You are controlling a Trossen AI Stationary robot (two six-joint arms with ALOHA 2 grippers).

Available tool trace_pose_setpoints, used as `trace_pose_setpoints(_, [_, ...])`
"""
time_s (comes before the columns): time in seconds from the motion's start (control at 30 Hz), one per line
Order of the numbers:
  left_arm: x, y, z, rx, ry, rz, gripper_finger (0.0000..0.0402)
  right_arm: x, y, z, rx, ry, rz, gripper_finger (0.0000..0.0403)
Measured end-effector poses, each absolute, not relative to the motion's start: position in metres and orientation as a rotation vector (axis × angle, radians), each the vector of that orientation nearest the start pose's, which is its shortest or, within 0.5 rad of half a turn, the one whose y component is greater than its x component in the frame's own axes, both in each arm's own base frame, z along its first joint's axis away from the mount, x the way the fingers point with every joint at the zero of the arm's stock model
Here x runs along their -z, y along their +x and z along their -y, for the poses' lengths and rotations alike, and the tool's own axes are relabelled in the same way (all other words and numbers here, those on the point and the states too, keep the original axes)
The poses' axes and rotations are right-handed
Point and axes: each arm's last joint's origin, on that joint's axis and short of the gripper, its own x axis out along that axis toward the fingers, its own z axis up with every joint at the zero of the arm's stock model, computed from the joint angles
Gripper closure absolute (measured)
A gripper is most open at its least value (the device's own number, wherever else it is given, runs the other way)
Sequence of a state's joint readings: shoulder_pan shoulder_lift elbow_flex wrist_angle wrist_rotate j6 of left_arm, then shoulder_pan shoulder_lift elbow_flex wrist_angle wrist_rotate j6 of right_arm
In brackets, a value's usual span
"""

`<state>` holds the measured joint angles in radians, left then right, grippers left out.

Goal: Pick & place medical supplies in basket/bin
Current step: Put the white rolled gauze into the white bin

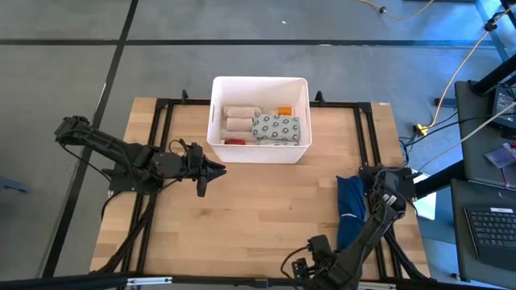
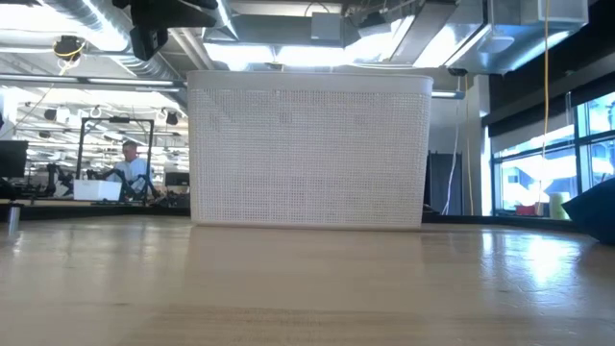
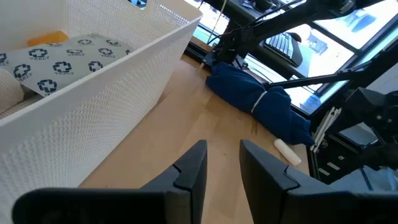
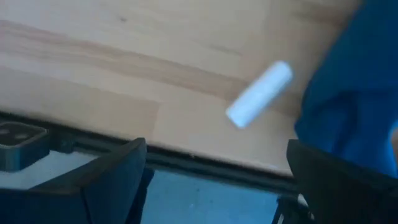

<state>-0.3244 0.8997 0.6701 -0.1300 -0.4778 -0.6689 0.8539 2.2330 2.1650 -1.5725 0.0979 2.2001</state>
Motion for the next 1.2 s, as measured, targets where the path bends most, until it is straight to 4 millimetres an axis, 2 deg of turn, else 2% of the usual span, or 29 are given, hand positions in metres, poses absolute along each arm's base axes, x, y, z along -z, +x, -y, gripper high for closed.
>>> trace_pose_setpoints(0.13, [-0.280,0.190,0.049,-0.262,-0.521,-0.258,0.0313,-0.252,0.273,-0.322,1.138,0.975,-1.206,0.0023])
trace_pose_setpoints(0.33, [-0.281,0.190,0.047,-0.281,-0.524,-0.247,0.0313,-0.227,0.263,-0.320,1.251,0.918,-1.187,0.0052])
trace_pose_setpoints(0.53, [-0.285,0.193,0.044,-0.240,-0.553,-0.225,0.0313,-0.208,0.264,-0.314,1.284,0.896,-1.179,0.0090])
trace_pose_setpoints(0.73, [-0.285,0.194,0.041,-0.210,-0.567,-0.233,0.0313,-0.186,0.268,-0.316,1.253,0.957,-1.194,0.0117])
trace_pose_setpoints(0.93, [-0.285,0.195,0.038,-0.197,-0.575,-0.239,0.0313,-0.163,0.266,-0.309,1.300,0.955,-1.229,0.0126])
trace_pose_setpoints(1.2, [-0.285,0.197,0.034,-0.176,-0.590,-0.251,0.0313,-0.131,0.271,-0.300,1.253,1.046,-1.234,0.0126])
